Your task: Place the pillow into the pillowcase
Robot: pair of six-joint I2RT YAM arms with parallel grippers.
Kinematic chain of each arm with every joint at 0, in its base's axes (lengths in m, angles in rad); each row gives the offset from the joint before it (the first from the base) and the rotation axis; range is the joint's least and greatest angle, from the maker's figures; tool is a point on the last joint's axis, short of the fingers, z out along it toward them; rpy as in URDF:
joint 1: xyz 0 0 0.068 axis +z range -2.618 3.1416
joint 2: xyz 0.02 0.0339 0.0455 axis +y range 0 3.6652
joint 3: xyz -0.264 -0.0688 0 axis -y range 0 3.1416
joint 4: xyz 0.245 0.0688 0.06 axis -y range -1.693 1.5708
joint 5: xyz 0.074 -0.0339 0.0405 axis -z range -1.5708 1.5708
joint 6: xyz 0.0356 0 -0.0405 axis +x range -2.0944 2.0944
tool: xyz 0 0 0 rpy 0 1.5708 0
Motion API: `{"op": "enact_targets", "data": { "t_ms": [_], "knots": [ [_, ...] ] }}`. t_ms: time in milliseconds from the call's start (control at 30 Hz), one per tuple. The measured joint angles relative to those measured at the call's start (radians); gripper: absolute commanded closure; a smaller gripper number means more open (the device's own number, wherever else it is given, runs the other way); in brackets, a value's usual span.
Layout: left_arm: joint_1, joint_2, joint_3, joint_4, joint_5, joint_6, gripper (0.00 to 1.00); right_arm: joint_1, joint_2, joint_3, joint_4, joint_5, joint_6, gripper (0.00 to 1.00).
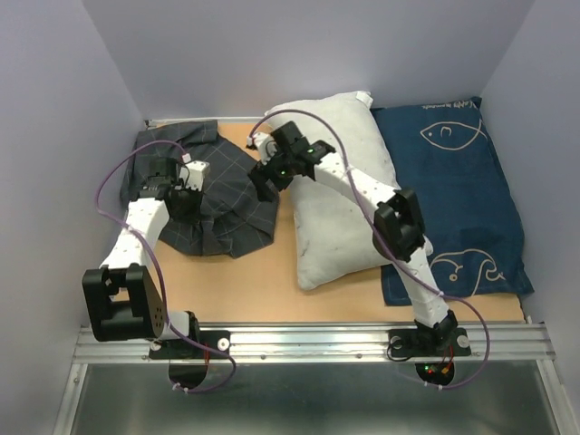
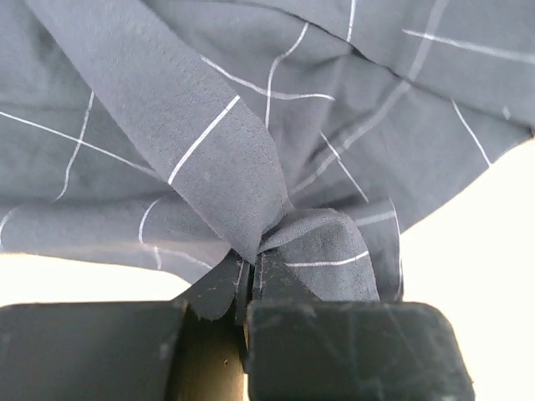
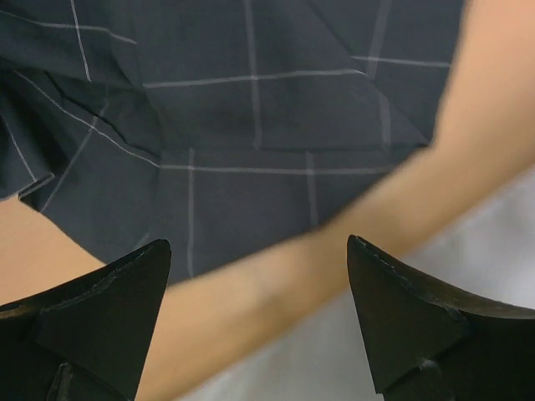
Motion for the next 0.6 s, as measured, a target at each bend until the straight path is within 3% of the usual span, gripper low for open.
{"op": "enact_targets", "data": {
  "t_ms": [133, 333, 367, 500, 600],
  "knots": [
    [0.001, -0.051, 0.000, -0.066, 0.009, 0.088, 0.95, 0.087, 0.077, 0.008, 0.038, 0.029, -0.005, 0.06],
    [0.062, 0.009, -0.010, -0.129, 0.024, 0.156, 0.94, 0.188, 0.140, 0.007, 0.064, 0.071, 0.001, 0.07],
    [0.077, 0.024, -0.010, -0.135, 0.030, 0.163, 0.94, 0.200, 0.140, 0.007, 0.082, 0.091, 0.003, 0.11],
    [0.106, 0.057, -0.010, -0.151, 0.047, 0.183, 0.94, 0.229, 0.146, 0.008, 0.155, 0.218, 0.017, 0.52],
    [0.108, 0.058, -0.010, -0.154, 0.055, 0.195, 0.94, 0.233, 0.174, 0.011, 0.203, 0.349, 0.022, 0.58]
  ]
}}
